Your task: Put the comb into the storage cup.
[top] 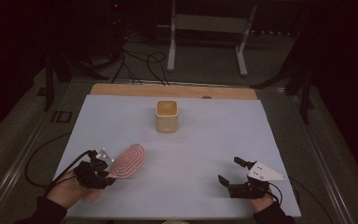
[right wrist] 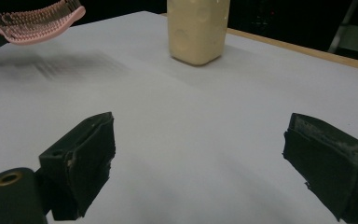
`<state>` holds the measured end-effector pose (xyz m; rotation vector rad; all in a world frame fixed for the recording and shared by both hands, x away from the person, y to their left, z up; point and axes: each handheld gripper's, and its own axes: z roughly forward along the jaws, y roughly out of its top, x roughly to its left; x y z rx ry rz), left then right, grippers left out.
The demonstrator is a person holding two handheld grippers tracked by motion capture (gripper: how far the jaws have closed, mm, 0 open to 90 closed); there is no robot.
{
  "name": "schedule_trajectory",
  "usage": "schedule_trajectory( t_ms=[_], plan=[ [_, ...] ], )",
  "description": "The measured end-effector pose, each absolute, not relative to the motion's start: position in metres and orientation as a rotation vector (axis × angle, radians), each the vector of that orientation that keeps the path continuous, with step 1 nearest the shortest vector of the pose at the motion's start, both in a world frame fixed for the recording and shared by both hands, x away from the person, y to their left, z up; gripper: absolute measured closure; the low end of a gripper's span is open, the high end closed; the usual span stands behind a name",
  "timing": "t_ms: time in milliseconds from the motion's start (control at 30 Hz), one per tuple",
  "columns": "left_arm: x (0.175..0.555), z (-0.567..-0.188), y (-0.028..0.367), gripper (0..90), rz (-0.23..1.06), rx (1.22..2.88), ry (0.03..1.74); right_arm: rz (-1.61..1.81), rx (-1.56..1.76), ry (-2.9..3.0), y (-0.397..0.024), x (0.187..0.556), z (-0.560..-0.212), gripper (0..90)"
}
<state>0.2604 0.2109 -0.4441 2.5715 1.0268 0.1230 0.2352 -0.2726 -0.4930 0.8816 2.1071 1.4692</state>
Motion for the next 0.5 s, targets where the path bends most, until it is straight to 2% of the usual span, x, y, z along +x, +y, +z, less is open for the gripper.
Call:
schedule_trajectory(
  t_ms=[500],
  plan=[
    [0.267, -0.433, 0.191, 71.1, 0.164, 2.504, 0.954, 1.47, 0.879, 2.108, -0.272, 0.235, -0.493, 8.8]
  ],
)
